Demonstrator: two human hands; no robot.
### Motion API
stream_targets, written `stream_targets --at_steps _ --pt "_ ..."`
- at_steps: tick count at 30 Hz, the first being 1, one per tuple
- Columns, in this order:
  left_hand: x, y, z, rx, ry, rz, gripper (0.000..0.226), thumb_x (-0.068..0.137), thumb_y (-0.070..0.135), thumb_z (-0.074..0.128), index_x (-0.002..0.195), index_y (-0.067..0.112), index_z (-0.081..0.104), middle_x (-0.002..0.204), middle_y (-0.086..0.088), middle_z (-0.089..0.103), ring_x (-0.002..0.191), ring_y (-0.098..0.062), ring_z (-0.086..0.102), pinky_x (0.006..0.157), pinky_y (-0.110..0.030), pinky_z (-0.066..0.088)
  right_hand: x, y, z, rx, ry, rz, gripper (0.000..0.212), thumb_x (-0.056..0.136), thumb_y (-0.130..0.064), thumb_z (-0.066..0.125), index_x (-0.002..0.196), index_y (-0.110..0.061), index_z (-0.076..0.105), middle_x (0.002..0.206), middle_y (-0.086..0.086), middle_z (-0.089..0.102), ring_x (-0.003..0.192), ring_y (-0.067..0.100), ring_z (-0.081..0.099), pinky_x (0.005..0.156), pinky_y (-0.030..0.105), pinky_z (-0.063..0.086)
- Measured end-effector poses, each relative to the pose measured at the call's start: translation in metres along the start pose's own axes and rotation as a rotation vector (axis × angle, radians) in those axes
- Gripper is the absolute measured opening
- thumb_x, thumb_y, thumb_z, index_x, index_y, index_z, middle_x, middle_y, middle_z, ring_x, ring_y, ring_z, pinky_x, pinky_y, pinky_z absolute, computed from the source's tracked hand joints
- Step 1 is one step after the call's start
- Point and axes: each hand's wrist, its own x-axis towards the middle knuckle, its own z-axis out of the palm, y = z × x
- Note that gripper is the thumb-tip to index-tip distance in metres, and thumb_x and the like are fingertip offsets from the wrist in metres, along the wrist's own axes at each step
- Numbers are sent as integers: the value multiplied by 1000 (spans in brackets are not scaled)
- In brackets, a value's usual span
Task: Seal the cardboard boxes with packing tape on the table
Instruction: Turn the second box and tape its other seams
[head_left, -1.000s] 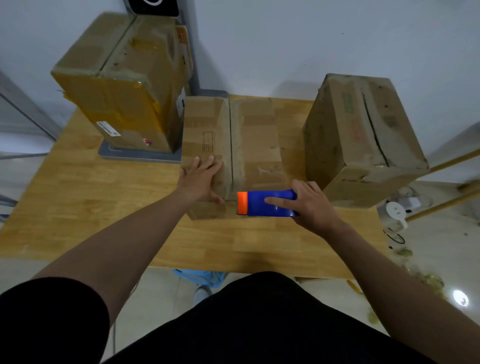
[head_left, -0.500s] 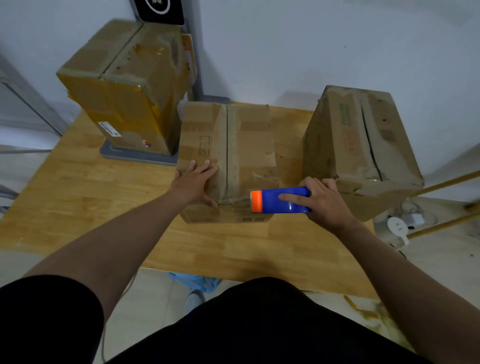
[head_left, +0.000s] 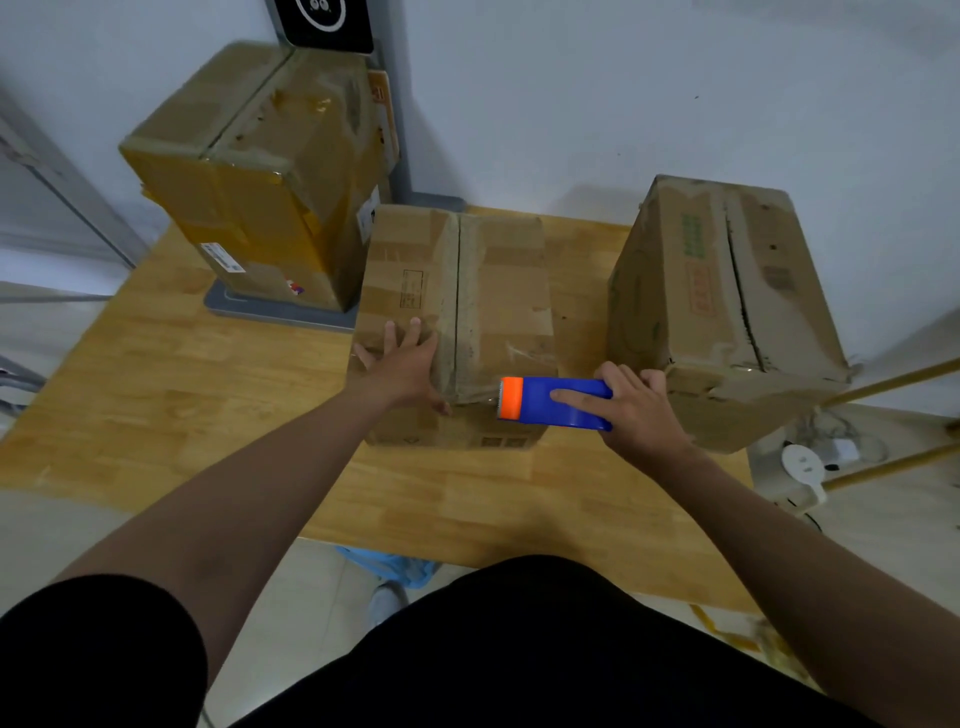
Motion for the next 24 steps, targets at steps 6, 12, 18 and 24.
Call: stream_targets --at_steps 6,12,18,24 --pt "4 28 4 -22 17 29 136 64 56 91 163 34 1 169 -6 -22 151 -42 -28 112 -79 -10 2 4 3 -8 -24 18 68 87 -14 72 140 -49 48 102 -2 48 90 18 49 82 39 32" --pt "14 53 11 -10 35 193 129 60 53 93 161 44 14 170 13 -13 155 -29 -23 107 -84 -10 3 5 3 15 -50 36 61 93 -22 67 140 -52 45 103 -3 48 92 17 48 83 40 33" --pt "15 43 17 40 92 183 133 58 60 91 161 45 8 171 17 -6 158 -20 -11 114 -79 -5 5 2 1 51 -34 13 53 94 -29 61 140 -51 46 101 -1 49 91 18 49 84 40 34" --pt "15 3 10 104 154 203 128 62 54 91 162 39 13 171 15 9 158 -14 5 123 -64 6 21 -21 2 47 -70 -11 53 95 -28 61 141 -51 45 101 -5 46 92 16 48 85 38 29"
